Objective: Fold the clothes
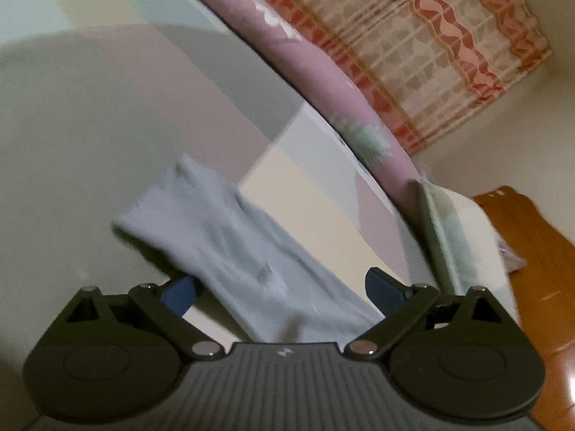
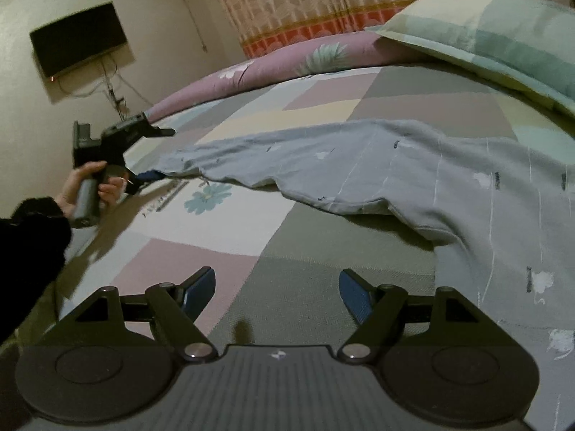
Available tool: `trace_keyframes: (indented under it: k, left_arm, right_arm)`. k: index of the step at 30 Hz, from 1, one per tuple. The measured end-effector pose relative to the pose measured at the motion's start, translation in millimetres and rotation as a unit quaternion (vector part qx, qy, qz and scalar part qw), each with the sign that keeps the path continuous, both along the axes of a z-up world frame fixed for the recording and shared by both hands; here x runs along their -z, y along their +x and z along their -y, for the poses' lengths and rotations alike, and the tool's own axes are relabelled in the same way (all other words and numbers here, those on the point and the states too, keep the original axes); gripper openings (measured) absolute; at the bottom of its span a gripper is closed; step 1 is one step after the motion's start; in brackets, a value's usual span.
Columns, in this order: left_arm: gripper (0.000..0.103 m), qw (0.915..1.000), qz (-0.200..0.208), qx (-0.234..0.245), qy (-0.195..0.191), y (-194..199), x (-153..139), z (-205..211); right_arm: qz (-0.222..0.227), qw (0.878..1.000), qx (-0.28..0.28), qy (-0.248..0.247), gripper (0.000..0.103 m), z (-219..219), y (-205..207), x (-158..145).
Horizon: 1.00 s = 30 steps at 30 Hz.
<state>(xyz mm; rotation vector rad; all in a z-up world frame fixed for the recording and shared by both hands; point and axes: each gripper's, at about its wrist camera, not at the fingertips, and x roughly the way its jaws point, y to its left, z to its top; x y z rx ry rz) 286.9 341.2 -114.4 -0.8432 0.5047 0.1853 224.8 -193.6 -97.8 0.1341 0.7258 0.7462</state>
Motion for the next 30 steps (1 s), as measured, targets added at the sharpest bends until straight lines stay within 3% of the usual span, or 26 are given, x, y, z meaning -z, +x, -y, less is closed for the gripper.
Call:
trace_keyframes:
  k: [6,11,12,13,15,20,30]
  left_arm:
    - [0.092,0.9988,0.035,-0.021,-0.027,3.5,7.5,-17.3]
    - [0.086,0.9995,-0.013,-0.004,0.027,26.9,1.1,-11.4]
    - [0.072,0.9982,-0.033,-0.005,0.050,30.2,-2.3,-8.3]
    - [0.047,0.9952,-0.057,-0.007,0.079,33.2,-5.5,-4.9]
    - [0.017,0.9867,-0.098,-0.010,0.129,38.2,-10.4,0.1]
    - [0.014,0.9834,-0.102,0.008,0.150,42.7,-20.5,-3.6]
    - [0.014,0.9803,-0.050,0.013,0.191,73.6,-66.1,1.3]
  right_arm:
    - [0.011,1.000,-0.004,-0.018,0.080,-3.2,-1.2,0.8]
    - [-0.001,1.000,-0.001,-0.010,0.080,-1.2,0.9,3.3]
    - [-0.001,1.000,0.001,-0.009,0.080,-1.5,0.5,2.3]
    - [0.003,1.000,-0.002,-0.009,0.080,-2.2,-1.0,0.1]
    - [0.016,1.000,-0.010,-0.009,0.080,-3.8,-5.9,-5.7]
    - [0.031,0.999,-0.040,0.003,0.085,-8.4,-17.4,-17.2]
    - [0.035,0.998,-0.047,-0.002,0.086,-11.0,-19.5,-14.7]
